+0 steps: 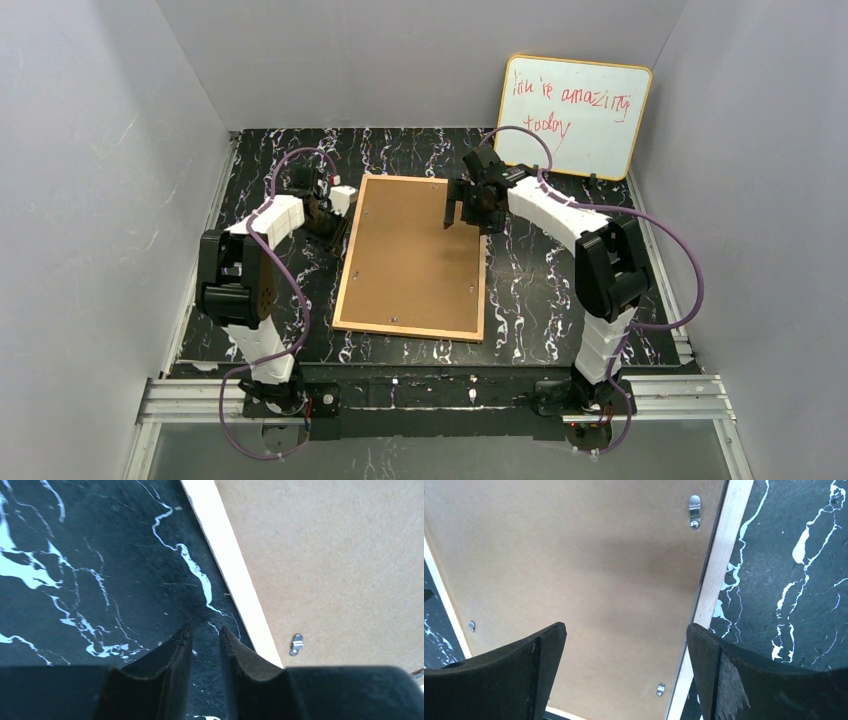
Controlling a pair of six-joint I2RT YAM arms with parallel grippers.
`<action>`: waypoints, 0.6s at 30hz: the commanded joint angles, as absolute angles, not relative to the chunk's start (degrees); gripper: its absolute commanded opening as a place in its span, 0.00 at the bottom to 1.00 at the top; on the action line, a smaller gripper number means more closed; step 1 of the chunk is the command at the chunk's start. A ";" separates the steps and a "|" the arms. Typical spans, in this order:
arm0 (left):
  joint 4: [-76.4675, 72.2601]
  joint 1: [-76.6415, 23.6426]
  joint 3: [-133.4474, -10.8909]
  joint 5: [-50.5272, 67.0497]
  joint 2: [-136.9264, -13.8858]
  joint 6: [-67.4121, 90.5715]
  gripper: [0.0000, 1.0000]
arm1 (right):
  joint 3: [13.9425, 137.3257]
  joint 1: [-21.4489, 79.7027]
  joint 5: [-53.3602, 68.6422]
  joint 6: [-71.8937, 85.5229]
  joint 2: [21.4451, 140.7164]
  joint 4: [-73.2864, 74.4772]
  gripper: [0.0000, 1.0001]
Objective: Put the photo into the frame
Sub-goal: Place the photo frame item in the photo frame.
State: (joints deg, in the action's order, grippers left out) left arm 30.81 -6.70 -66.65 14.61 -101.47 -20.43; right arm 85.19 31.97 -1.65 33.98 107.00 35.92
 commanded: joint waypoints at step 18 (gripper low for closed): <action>39.98 -5.71 -69.21 24.56 -100.80 -20.65 0.28 | 80.19 38.59 16.48 35.62 98.77 18.11 0.80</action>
